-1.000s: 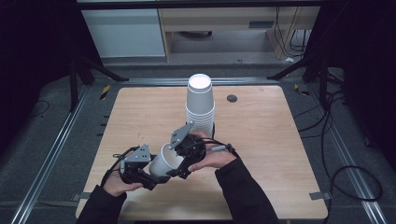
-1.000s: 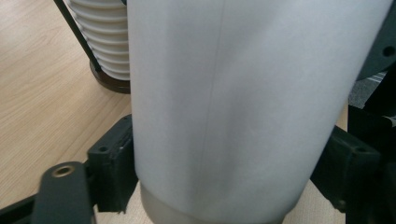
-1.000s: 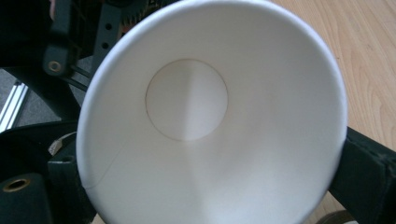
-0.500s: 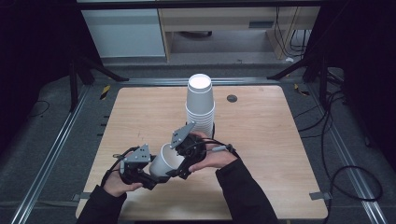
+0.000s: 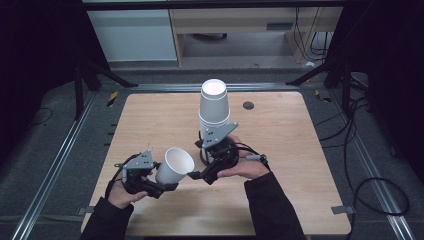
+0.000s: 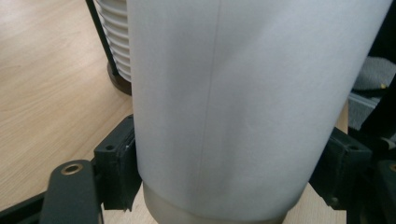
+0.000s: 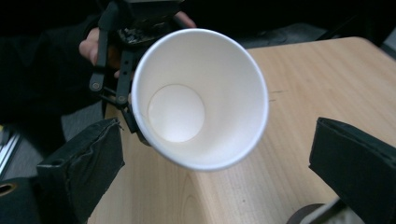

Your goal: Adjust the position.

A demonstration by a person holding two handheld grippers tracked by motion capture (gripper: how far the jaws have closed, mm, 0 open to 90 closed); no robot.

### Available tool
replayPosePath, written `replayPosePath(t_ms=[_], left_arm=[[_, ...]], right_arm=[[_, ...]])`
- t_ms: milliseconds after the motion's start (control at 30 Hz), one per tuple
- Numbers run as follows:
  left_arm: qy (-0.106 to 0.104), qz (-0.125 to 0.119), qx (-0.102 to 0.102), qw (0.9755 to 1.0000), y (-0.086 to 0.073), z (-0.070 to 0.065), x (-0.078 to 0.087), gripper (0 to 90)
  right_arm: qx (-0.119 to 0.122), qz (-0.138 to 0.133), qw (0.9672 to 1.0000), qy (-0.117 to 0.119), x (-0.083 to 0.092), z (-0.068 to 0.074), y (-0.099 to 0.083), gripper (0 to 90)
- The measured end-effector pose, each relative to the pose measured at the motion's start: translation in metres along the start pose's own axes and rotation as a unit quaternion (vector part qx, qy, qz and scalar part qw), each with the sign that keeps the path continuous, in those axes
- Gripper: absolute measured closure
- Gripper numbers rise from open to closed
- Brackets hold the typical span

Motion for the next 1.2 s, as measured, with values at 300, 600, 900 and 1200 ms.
replayPosePath(t_ms=[300,600,900,1200], left_arm=[[0.004,-0.051,0.006,0.9987,0.010,0.000,0.004,22.4],[-0.002,-0.069,0.004,0.9976,0.015,-0.004,0.001,22.4],[-0.003,-0.067,-0.007,0.9977,0.018,-0.009,-0.003,22.4],[0.002,-0.065,-0.016,0.9978,0.020,-0.012,-0.008,22.5]], right_arm=[[-0.061,-0.034,0.9974,-0.021,0.004,-0.007,-0.021,3.6],[-0.090,-0.058,0.9942,0.006,-0.011,0.003,-0.025,4.1],[-0.099,-0.076,0.9919,0.026,-0.023,0.012,-0.016,4.2],[-0.097,-0.080,0.9913,0.038,-0.034,0.019,-0.012,5.0]])
Point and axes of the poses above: each handheld gripper's, and its own axes: x roughly backward along the jaws, y roughly out of its top, z roughly to its left, the point moved 8 cm from there along -x, roughly forward along the jaws, and after that the axes turned 11 degrees about -y, right-handed, at the moved point
